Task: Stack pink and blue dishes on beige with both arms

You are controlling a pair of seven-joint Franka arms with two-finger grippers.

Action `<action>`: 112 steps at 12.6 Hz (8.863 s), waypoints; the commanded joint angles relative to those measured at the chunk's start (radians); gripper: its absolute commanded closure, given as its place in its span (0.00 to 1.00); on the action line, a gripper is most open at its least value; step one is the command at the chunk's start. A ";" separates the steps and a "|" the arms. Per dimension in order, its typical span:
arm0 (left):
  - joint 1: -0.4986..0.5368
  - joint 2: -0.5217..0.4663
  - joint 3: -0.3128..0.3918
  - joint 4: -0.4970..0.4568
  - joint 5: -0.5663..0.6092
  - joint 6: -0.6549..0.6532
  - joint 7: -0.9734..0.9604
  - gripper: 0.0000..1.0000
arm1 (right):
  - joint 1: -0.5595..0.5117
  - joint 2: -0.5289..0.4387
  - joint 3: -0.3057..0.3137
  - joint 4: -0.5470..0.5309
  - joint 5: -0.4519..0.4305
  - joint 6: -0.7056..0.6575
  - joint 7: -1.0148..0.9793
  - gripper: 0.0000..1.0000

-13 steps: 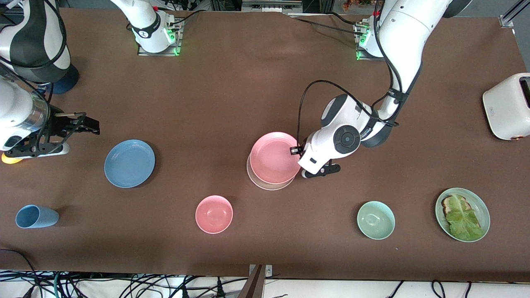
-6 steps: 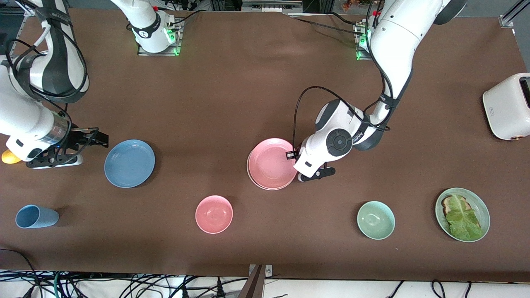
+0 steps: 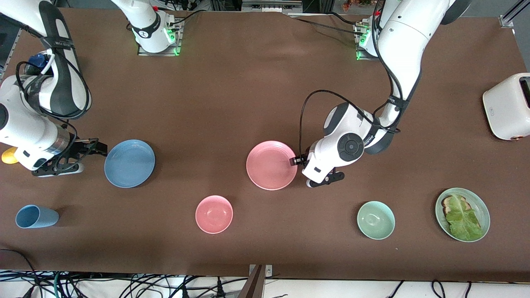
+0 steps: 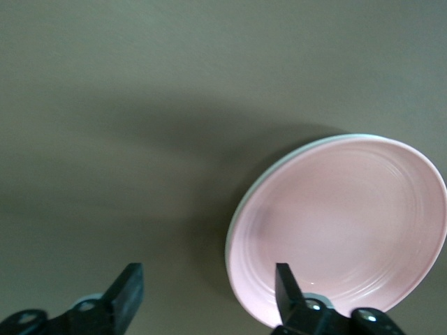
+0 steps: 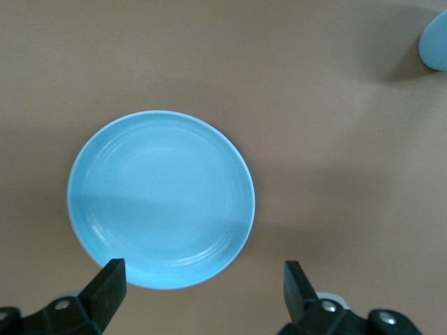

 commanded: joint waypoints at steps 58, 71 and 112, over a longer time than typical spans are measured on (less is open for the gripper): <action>0.332 -0.740 0.136 -0.222 0.200 -0.430 0.771 0.00 | 0.618 0.310 0.084 0.354 0.120 0.102 1.139 1.00; 0.331 -0.732 0.136 -0.219 0.201 -0.430 0.772 0.00 | 0.670 0.385 0.087 0.378 0.108 0.177 1.280 1.00; 0.331 -0.732 0.136 -0.219 0.201 -0.430 0.772 0.00 | 0.122 -0.381 0.065 0.143 0.105 -0.579 0.282 0.00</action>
